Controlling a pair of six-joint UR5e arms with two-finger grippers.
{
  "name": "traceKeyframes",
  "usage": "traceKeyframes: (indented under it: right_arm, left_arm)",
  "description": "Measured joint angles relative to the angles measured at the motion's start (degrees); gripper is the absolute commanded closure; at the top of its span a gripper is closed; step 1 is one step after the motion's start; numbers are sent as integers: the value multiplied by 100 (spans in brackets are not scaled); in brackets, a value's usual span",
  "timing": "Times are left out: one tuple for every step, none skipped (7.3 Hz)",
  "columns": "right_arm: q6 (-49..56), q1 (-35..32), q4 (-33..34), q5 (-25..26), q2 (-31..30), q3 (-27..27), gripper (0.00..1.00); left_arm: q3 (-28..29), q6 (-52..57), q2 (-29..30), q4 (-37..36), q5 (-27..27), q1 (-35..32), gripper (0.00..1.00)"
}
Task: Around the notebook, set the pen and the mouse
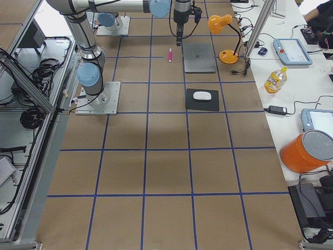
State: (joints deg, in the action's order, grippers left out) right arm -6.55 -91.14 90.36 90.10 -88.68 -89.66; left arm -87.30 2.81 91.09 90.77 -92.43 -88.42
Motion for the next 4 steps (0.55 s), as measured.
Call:
traceKeyframes:
  right_arm:
    - [-2, 0, -1, -1, -6, 1, 0]
    - [-3, 1, -1, -3, -9, 1, 0]
    - [-2, 5, -1, 3, -9, 1, 0]
    - [2, 6, -3, 4, -11, 0, 0]
  left_arm:
    - [3, -20, -1, -4, -3, 0, 0]
    - [7, -41, -2, -8, -6, 0, 0]
    - [8, -73, -9, -10, 2, 0, 0]
    - [7, -93, -26, -10, 57, 0, 0]
